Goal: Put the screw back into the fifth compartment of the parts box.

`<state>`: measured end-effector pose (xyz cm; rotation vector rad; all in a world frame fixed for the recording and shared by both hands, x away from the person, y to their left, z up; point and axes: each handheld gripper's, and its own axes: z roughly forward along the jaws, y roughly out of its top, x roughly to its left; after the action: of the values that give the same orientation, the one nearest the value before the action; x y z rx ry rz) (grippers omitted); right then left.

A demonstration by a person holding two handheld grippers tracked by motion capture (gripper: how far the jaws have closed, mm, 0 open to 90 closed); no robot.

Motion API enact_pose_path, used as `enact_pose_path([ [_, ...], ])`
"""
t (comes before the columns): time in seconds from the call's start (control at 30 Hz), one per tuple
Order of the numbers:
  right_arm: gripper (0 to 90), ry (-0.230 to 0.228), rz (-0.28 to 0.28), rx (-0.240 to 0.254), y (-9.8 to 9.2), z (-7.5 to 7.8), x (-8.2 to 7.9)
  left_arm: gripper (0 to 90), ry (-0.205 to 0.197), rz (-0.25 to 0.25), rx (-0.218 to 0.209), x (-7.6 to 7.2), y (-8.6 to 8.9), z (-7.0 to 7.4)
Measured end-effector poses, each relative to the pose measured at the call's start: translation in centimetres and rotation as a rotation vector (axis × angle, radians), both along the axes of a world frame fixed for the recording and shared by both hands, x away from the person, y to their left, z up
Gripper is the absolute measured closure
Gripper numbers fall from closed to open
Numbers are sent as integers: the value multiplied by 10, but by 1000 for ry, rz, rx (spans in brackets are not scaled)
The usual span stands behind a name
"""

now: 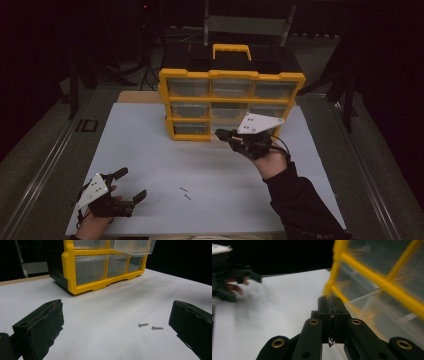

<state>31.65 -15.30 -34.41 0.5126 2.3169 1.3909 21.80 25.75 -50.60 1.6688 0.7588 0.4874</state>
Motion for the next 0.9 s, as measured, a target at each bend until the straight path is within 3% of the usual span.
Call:
enact_pose_path([
  [0.23, 874, -18, -62, 17, -15, 11, 20, 6, 3, -4, 5, 0, 0, 0],
  [0.4, 875, -11, -80, 32, -20, 9, 29, 6, 4, -3, 5, 0, 0, 0],
  [0.9, 875, 31, -126, -1, -24, 3, 60, 6, 4, -5, 6, 0, -1, 0],
])
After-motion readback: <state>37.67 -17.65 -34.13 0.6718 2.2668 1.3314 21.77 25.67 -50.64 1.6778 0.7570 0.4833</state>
